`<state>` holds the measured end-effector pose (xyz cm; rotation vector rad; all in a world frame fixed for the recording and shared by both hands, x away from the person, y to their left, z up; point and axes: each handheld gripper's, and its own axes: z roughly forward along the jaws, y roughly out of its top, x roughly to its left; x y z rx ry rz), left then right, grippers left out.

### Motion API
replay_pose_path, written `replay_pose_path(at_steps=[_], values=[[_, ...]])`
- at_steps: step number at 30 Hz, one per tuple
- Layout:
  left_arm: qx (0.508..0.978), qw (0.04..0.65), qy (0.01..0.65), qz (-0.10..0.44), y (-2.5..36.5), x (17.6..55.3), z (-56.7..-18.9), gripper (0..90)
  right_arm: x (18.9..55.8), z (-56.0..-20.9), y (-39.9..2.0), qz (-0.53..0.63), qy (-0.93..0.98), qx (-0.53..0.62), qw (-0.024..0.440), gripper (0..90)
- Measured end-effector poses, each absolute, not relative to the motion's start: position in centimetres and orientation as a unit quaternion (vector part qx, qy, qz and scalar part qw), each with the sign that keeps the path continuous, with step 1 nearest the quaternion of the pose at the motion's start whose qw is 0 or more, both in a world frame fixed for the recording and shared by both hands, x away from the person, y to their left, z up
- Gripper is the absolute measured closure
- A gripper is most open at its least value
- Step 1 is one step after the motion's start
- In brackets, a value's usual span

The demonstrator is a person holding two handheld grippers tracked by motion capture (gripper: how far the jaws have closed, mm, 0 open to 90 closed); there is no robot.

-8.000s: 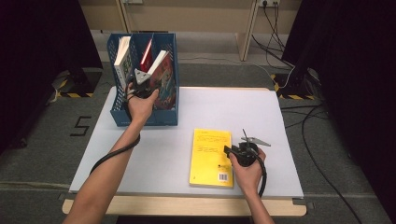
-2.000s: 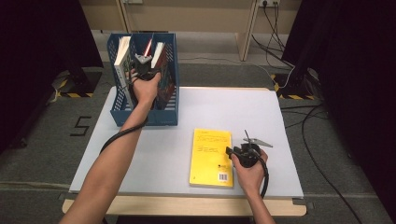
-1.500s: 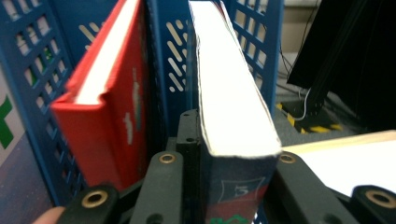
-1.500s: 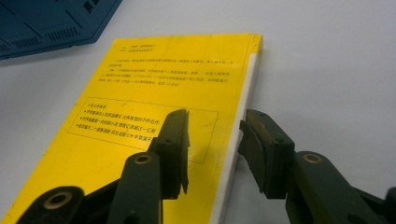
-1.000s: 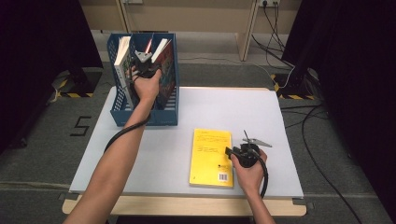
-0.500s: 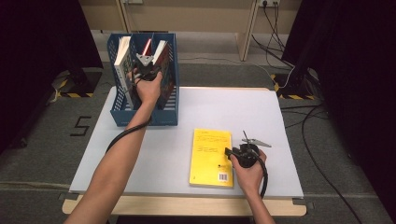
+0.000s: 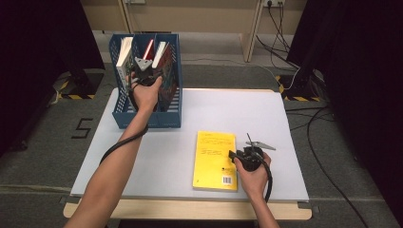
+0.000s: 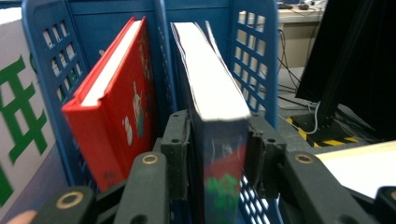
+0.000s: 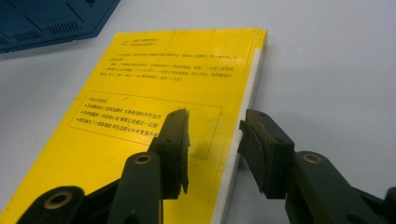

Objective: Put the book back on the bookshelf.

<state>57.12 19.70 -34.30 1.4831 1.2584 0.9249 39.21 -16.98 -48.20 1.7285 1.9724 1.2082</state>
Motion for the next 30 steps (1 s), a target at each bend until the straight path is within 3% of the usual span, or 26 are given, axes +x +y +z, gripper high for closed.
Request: replay_pose_path(at_steps=[10,30], values=[[0.6,0.492,0.526,0.35,20.5,55.2,-35.0,72.9,39.2,-48.1,-16.9,0.416,0.678,0.593,0.128,60.6],[0.605,0.476,0.535,0.348,20.4,56.7,-34.6,72.0,39.1,-47.9,-17.2,0.418,0.674,0.595,0.132,60.6]])
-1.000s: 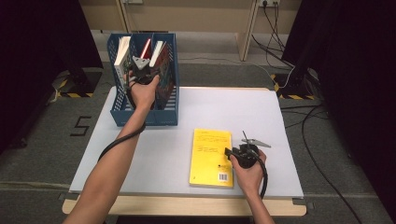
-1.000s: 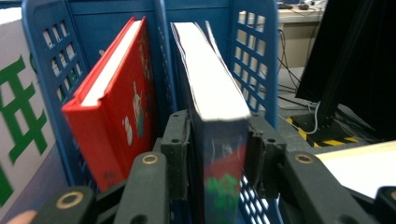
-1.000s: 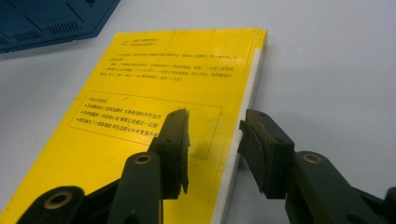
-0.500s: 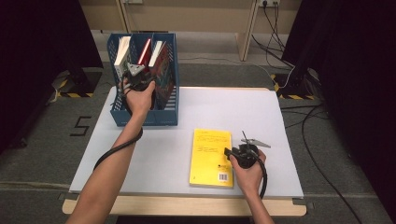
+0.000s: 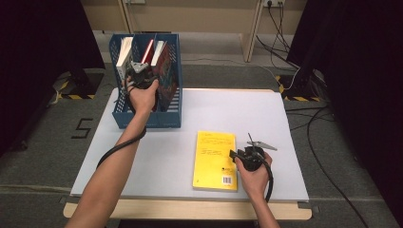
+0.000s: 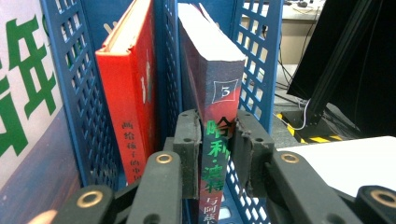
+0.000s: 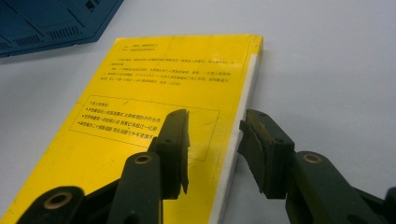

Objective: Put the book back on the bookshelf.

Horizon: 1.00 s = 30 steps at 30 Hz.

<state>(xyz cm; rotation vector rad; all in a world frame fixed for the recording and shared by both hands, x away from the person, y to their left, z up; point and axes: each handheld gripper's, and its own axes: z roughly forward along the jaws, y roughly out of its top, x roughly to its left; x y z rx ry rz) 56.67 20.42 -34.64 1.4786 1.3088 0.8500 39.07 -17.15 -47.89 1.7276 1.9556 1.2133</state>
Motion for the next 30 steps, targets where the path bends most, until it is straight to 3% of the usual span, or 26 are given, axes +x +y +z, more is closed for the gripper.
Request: replay_pose_path(at_steps=[11,30], values=[[0.609,0.47,0.534,0.35,20.2,57.1,-34.7,70.4,39.1,-47.9,-17.2,0.419,0.672,0.596,0.132,60.5],[0.62,0.489,0.525,0.319,20.5,54.3,-35.0,50.0,39.1,-47.4,-17.3,0.42,0.669,0.598,0.139,59.3]])
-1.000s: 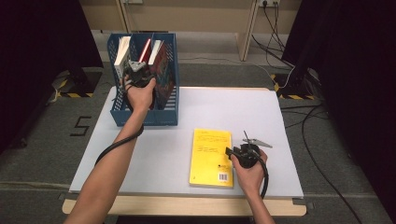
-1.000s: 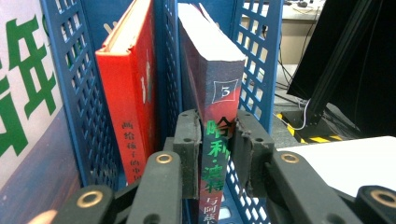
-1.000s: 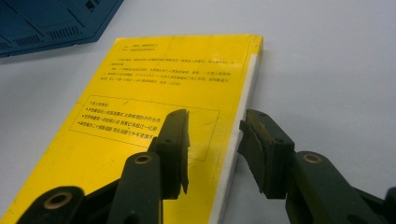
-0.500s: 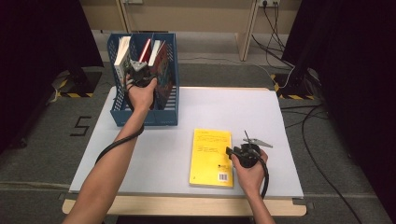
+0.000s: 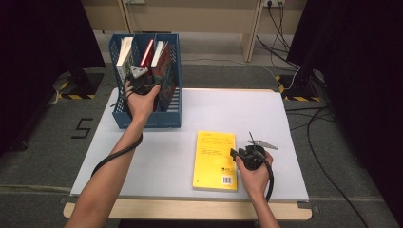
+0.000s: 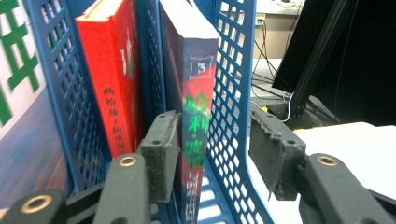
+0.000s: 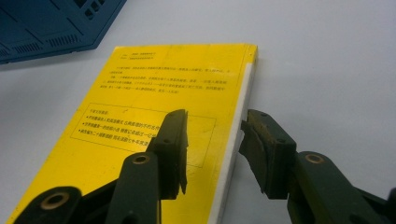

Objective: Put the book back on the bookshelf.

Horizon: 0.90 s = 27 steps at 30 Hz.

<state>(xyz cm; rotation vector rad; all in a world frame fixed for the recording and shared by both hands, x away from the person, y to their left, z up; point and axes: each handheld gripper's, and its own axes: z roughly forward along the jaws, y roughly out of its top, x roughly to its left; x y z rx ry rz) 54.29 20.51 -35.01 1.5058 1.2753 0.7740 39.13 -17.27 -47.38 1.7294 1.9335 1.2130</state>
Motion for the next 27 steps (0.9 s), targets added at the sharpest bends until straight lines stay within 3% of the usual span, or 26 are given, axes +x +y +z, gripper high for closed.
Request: replay_pose_path(at_steps=[19,27], values=[[0.649,0.491,0.509,0.281,21.6,49.2,-36.4,41.2,40.0,-46.7,-17.6,0.406,0.665,0.613,0.13,56.5],[0.655,0.493,0.5,0.279,22.4,47.4,-36.6,40.0,40.9,-46.2,-17.5,0.389,0.675,0.617,0.11,48.5]])
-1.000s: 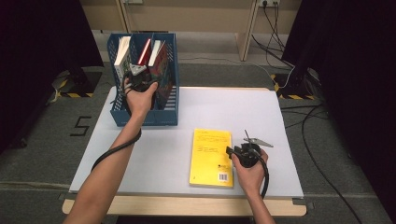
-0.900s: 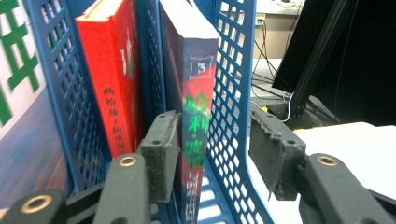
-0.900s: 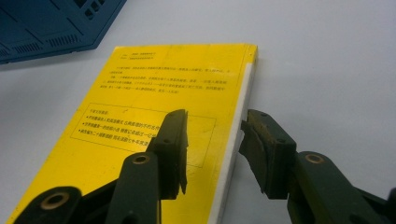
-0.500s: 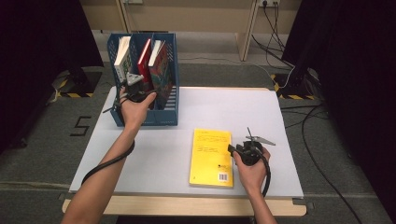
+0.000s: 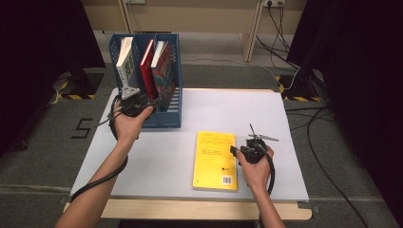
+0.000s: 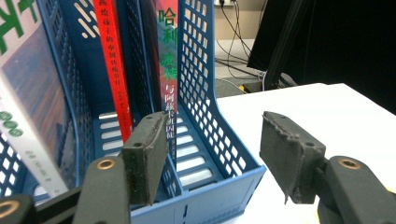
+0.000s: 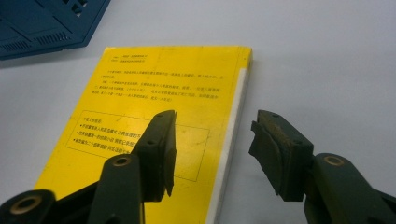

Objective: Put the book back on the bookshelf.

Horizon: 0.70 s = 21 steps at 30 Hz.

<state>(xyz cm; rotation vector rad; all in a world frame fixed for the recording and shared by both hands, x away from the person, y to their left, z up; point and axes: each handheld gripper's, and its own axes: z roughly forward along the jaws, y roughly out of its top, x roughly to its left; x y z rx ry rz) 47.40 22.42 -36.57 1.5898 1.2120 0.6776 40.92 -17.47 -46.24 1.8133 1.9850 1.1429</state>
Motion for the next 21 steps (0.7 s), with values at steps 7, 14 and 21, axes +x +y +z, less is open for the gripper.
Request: replay_pose_path(at_steps=[7,14,21], values=[[0.661,0.494,0.494,0.274,22.9,46.3,-37.1,39.9,41.5,-44.9,-16.8,0.381,0.672,0.624,0.114,44.1],[0.665,0.49,0.491,0.276,23.3,45.7,-37.4,39.8,42.1,-44.1,-16.3,0.372,0.683,0.62,0.108,40.5],[0.671,0.489,0.488,0.269,23.5,44.8,-37.9,39.7,43.0,-44.2,-16.3,0.355,0.696,0.615,0.104,50.6]])
